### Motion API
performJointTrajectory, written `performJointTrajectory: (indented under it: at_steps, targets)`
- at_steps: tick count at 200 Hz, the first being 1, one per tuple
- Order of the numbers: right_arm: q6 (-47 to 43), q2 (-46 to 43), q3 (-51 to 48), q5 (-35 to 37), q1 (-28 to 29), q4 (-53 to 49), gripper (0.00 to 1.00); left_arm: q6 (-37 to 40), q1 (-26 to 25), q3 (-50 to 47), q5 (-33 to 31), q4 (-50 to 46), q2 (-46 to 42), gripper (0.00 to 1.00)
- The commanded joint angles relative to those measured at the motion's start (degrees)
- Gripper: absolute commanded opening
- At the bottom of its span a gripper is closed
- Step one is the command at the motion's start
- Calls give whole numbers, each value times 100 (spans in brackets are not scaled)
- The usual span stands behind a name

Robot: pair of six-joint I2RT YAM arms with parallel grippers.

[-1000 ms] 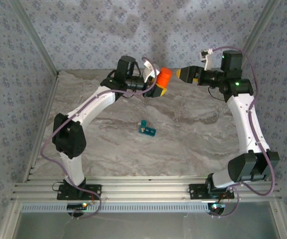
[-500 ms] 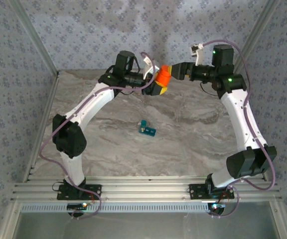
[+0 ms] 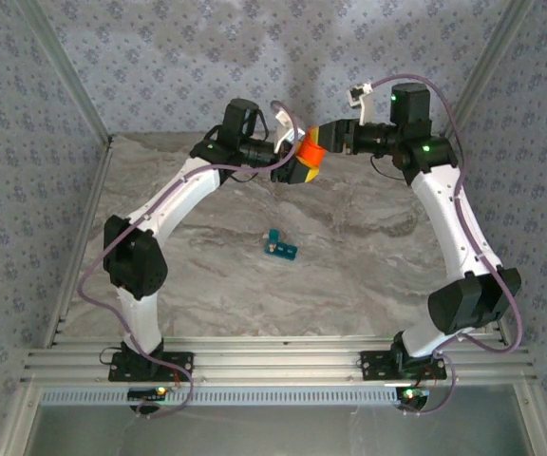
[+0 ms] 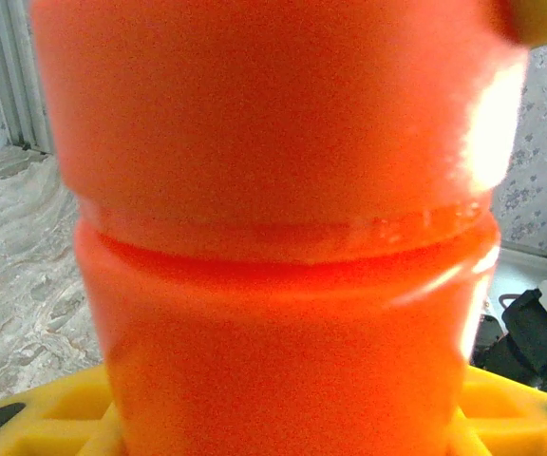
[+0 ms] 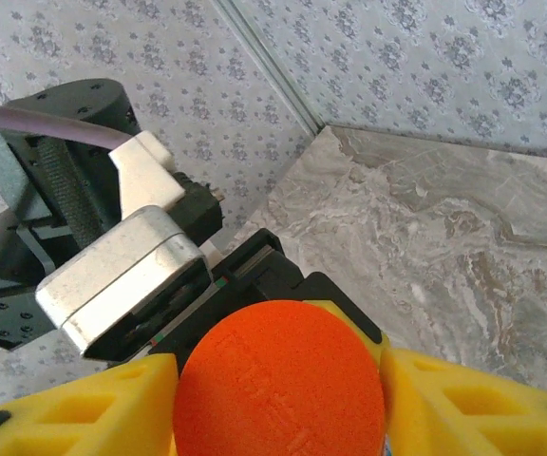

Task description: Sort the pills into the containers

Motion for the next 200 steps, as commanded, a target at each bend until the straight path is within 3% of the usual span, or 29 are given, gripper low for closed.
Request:
performJointTrajectory:
  at_steps: [1,57,143,200]
  targets:
    - [-81,10,128,-111,44,-105,51,-5,23,187,206,31,-46,0]
    - [60,-155,-289,190,241,74,42,-227,6,153,-37,295,-85,0]
    - [1011,-450,-1631,1984,1007,1004,36,-611,-398,-988,-1894,2149,-684,0]
    - [1097,-468,-1517,1951,776,914,38,-552,-341,-973,-1778,2064,-645,0]
